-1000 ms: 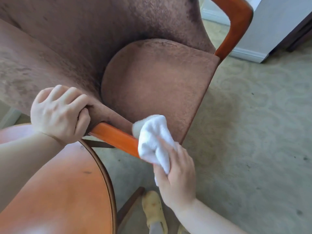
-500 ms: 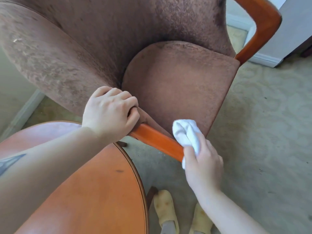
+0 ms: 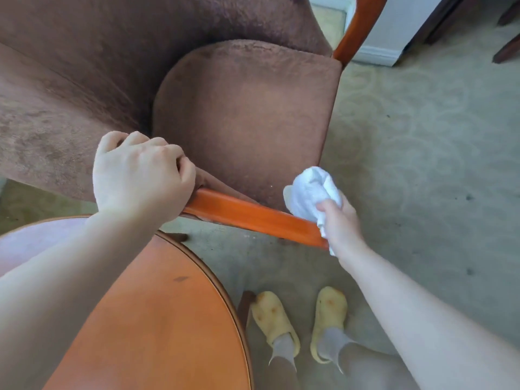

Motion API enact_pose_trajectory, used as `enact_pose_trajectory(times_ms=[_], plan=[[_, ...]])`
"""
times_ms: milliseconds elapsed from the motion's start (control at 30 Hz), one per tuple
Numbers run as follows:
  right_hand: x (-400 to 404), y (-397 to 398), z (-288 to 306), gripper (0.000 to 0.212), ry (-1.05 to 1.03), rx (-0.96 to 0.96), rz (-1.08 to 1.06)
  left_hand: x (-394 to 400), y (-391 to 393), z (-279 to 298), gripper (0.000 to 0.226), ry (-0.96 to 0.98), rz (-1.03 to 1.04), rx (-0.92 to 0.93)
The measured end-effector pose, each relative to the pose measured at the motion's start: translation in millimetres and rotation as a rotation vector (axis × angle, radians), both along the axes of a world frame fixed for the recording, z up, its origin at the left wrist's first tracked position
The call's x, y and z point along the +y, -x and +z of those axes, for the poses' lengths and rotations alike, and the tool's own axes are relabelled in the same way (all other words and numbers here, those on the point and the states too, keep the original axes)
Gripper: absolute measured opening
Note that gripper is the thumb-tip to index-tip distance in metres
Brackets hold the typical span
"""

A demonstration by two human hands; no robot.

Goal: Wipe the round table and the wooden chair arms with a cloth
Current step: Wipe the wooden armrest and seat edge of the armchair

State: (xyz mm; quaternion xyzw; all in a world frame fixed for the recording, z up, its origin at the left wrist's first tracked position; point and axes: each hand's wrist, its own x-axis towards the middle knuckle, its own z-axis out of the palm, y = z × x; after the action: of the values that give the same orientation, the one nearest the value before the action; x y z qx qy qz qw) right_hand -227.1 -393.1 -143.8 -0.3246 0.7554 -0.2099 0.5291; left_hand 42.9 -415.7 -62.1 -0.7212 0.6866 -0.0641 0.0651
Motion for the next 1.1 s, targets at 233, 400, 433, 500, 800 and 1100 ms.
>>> enact_pose_trajectory(times_ms=[233,400,433,500,800,1100], plan=[[-19.8,7.1,0.7,0.019,-0.251,-0.064,0.34,-1.9,-0.7,-1.0,0.046,0.009,-0.017,0.0],[7.8,16.8,9.6,0.028,-0.01,-0.087,0.176,-4.2,-4.2,-5.9,0.046,-0.026,-0.011,0.032],[6.2,16.4,1.5,0.024,-0.04,-0.056,0.094,-5.6,-3.7,-6.3,0.046,-0.028,-0.013,0.045],[0.1,12.5,-15.6,0.013,-0.242,-0.125,-0.164,-5.7,-3.4,-7.4,0.047,-0.014,-0.017,0.045],[27.5,3.2,-29.5,0.015,-0.254,-0.348,-0.7,-6.6,-9.0,-17.8,0.05,0.026,0.007,0.112],[21.3,9.1,-38.8,0.039,-0.454,-0.617,-0.911,-7.9,-6.9,-15.6,0.051,0.019,-0.011,0.11]])
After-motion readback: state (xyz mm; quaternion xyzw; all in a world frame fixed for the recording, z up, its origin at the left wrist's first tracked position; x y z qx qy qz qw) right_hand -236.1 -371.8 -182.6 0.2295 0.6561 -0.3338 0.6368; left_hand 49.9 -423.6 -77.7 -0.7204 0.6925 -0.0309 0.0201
